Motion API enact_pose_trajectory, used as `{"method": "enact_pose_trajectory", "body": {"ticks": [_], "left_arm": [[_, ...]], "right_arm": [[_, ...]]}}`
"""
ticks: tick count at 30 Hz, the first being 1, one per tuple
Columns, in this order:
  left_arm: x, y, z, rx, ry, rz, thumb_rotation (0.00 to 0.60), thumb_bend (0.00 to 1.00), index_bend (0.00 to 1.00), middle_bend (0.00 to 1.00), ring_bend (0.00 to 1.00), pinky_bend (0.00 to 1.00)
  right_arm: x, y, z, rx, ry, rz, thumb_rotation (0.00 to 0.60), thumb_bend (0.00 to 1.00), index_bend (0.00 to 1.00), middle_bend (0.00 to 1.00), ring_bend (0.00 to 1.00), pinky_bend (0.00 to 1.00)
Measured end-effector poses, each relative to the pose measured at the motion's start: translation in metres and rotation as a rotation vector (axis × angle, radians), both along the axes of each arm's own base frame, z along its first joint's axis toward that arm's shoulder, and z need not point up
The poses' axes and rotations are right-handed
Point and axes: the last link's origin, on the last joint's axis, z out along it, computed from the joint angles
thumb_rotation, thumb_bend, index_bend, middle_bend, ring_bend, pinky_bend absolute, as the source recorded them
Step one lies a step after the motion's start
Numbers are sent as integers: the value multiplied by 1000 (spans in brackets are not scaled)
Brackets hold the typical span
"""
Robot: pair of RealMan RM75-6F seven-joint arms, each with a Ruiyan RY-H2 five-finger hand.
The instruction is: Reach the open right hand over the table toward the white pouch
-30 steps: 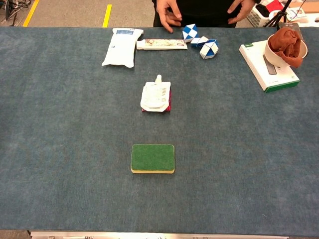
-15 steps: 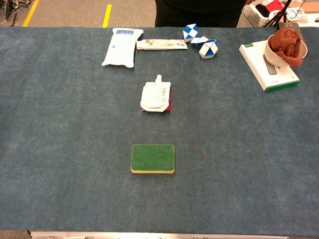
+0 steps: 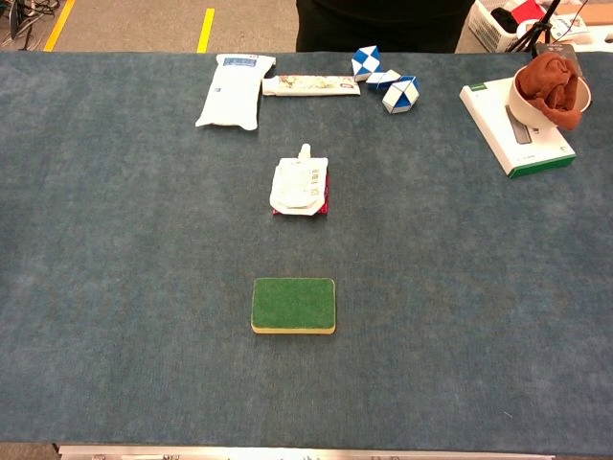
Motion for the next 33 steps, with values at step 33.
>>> {"method": "enact_pose_trajectory", "body": {"ticks": [33], "left_arm": [[1, -2, -1, 0, 1, 3, 600, 204, 501, 465, 325, 445]], "right_arm": [[6, -5, -18, 130, -368, -35, 57, 0, 4, 80, 0, 0]]}}
